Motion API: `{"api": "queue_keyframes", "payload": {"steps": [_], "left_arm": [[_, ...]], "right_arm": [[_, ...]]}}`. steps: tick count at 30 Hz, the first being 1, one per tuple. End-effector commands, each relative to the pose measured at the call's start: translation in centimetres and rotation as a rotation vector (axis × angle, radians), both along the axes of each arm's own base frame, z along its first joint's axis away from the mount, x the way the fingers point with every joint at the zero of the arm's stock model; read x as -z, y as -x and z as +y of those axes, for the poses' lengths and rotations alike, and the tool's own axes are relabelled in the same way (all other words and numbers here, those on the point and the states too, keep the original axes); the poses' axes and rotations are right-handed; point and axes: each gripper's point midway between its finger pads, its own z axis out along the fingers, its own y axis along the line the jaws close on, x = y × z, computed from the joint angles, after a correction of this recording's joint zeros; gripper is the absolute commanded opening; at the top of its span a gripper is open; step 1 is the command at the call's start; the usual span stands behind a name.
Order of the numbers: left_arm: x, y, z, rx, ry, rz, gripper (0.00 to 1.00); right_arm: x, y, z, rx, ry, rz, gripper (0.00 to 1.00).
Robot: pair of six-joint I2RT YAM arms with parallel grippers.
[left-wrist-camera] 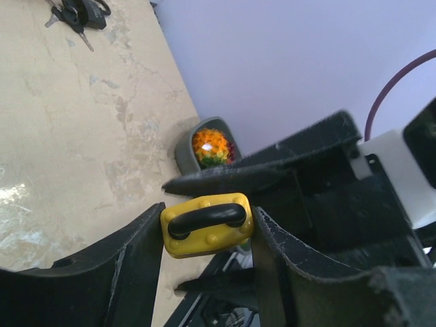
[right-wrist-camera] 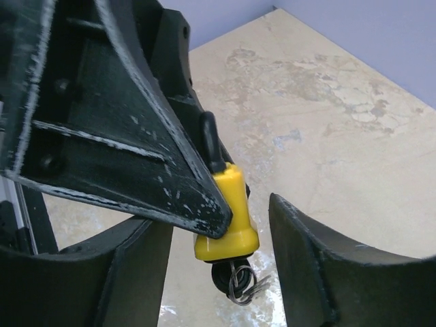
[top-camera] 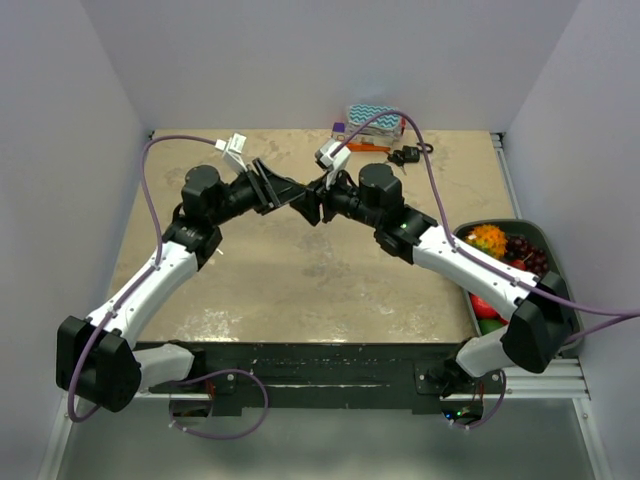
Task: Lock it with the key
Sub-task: Lock the lock.
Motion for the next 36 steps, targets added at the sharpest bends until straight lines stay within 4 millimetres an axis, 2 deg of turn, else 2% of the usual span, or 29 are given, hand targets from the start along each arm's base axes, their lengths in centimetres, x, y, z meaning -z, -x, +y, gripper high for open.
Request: {"api": "queue_keyframes", "payload": {"steps": [1,3,4,5,7,9,17,23,31,36], "left_arm": [[-2.3,0.1,0.6,0.03,-0.038,-0.109,0.0],[-2.1,-0.1,1.0,0.021,-0.064,-0.111,0.0],[-2.3,0.0,1.0,0.021,-0.068,-0.116,0.0],[-2.4,0.2,1.0,0.026,-0.072,-0.122,0.0],[-2.2,0.5,1.0,0.039,-0.074,-0.118,0.0],[-2.1,0.9,0.8,0.059,-0.074,-0.11,0.0],[-2.9,1.9,0.3,0.117,-0.034,-0.123,0.0],[-3.2,2.3,0.2,0.133,-0.018,-0.121,0.0],[-3.2,2.7,0.1,0.142,0.002,-0.108,0.0],[-3.6,2.6,0.1,0.139,0.012,-0.107,0.0]], "right_arm": [[-4.8,1.6,-0.4,-0.055,-0.04,-0.083,0.66],[-4.5,2.4,-1.0,-0.086,-0.017,-0.071,0.7],[-3.7,2.5,-1.6,-0.086,0.01,-0.047,0.71],[-4.1,2.6,-1.9,-0.089,0.007,-0.058,0.71],[-2.5,2.9,-2.7,-0.112,0.066,-0.047,0.68],[-2.2,3.0,-3.2,-0.122,0.094,-0.071,0.63],[-1.2,3.6,-2.6,-0.198,0.124,-0.063,0.55],[-0.7,3.2,-2.5,-0.189,0.133,-0.059,0.5],[-0.5,2.6,-2.4,-0.17,0.133,-0.067,0.31],[-0.4,2.4,-2.6,-0.163,0.146,-0.078,0.06]]}}
